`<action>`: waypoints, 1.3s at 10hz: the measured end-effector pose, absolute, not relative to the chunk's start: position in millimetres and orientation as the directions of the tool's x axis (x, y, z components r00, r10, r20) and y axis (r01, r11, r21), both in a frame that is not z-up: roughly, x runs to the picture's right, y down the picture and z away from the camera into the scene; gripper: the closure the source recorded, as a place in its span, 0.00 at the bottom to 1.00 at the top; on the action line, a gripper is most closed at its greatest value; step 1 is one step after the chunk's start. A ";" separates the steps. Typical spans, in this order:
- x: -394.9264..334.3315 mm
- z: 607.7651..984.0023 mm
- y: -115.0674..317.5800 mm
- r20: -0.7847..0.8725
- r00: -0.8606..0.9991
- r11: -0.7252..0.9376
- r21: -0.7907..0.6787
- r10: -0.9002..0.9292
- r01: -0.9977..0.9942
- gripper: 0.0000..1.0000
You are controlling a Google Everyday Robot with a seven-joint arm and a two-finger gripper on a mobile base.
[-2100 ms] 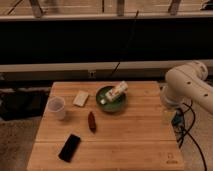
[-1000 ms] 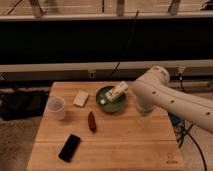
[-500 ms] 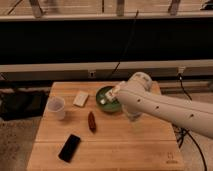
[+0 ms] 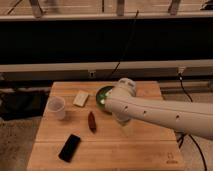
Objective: Push the eraser across the table
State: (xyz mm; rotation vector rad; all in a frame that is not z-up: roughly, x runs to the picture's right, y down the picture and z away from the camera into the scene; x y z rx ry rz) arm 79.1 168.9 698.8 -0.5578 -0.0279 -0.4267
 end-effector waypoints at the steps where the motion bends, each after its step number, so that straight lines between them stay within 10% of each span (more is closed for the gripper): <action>1: 64.0 702.2 173.3 0.157 0.903 0.754 -0.503 -0.401 0.422 0.20; 13: 25.3 705.3 217.7 0.207 0.853 0.689 -0.513 -0.480 0.512 0.20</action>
